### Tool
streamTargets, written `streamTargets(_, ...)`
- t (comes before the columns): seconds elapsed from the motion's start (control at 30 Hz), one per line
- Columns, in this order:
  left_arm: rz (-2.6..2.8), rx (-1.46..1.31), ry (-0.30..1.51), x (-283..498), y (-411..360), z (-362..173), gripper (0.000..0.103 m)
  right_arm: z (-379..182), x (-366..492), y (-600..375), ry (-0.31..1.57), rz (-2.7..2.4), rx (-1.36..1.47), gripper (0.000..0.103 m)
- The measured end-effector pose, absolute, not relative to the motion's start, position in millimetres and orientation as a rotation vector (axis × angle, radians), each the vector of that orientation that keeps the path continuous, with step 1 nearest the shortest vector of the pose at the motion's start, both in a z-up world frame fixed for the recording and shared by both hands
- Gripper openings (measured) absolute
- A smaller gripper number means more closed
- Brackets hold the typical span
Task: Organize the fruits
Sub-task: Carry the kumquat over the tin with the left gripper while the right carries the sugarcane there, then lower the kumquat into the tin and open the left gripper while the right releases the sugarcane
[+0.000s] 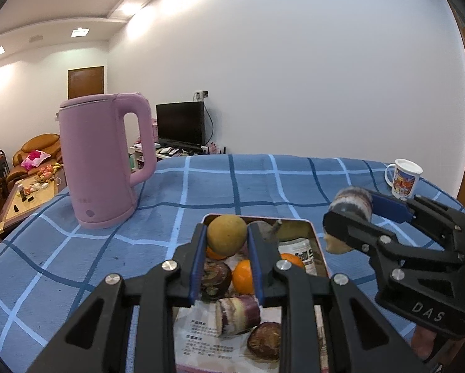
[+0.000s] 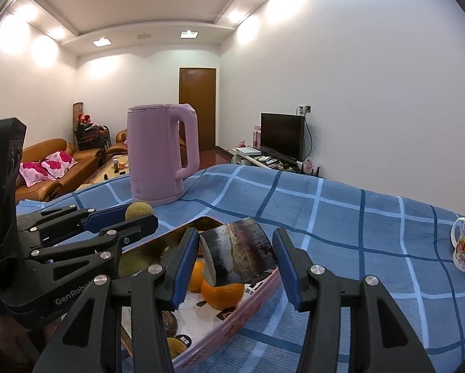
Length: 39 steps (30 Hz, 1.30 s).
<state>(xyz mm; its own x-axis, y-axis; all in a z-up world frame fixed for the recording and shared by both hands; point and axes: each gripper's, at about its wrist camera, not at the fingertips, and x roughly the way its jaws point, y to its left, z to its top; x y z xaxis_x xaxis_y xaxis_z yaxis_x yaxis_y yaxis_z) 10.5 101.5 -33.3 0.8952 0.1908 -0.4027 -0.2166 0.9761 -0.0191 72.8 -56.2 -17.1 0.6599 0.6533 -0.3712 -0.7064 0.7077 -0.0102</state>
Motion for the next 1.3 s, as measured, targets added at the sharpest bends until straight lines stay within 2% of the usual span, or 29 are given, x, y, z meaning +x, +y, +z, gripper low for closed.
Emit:
streamTargets(0.93,0.264,-0.075,0.463,4,133,-47,0.027,-33,71,-20,0.405,0.817,-0.199,0.051)
streamTargets(1.3,0.238,-0.067,0.531,11,133,-59,0.028,-50,80,-6,0.509,0.838,-0.241,0.052)
